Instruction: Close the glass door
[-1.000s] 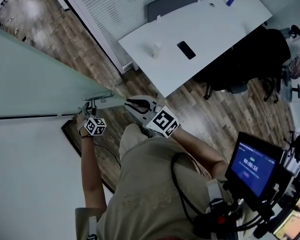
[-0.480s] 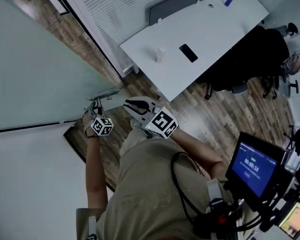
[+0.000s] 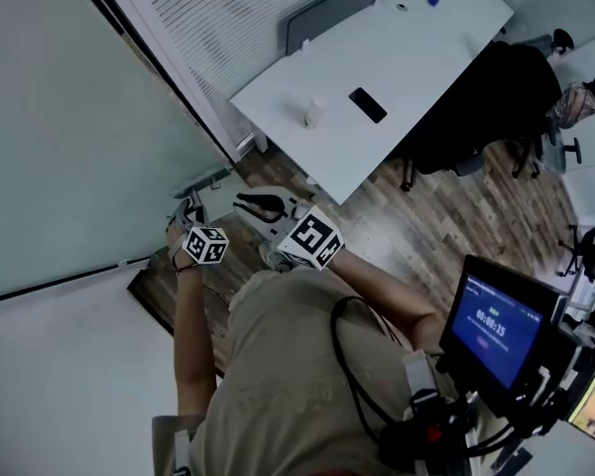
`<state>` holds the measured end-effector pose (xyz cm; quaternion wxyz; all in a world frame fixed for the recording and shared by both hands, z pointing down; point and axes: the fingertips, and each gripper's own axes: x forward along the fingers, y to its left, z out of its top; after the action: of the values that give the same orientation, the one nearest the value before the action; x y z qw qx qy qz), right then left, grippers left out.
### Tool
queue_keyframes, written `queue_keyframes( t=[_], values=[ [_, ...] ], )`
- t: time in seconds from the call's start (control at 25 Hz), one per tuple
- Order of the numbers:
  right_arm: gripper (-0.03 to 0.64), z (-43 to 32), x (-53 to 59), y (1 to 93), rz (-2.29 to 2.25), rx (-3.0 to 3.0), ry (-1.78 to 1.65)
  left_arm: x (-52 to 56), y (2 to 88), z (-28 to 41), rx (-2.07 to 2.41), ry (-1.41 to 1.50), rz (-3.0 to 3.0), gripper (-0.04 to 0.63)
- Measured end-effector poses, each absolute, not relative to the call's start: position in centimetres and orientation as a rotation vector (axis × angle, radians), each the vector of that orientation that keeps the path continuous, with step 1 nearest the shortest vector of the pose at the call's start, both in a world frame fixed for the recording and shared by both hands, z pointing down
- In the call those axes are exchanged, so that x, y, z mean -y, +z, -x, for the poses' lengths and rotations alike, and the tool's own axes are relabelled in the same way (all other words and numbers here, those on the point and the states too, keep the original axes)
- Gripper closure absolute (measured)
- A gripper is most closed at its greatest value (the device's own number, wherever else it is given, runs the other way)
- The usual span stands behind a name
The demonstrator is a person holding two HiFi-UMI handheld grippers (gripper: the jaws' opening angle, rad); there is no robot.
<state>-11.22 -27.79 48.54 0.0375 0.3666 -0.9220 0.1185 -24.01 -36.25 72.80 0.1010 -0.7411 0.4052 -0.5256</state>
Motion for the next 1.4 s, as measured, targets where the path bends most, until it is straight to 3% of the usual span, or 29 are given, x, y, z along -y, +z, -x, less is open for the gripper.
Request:
queue_keyframes(
  t=[1.4],
  values=[
    [0.572,7.1,38.0,48.0,-1.080,2.853,0.372,48.3,72.7,24.9,-1.438,-1.566,2.146,0.420]
  ],
)
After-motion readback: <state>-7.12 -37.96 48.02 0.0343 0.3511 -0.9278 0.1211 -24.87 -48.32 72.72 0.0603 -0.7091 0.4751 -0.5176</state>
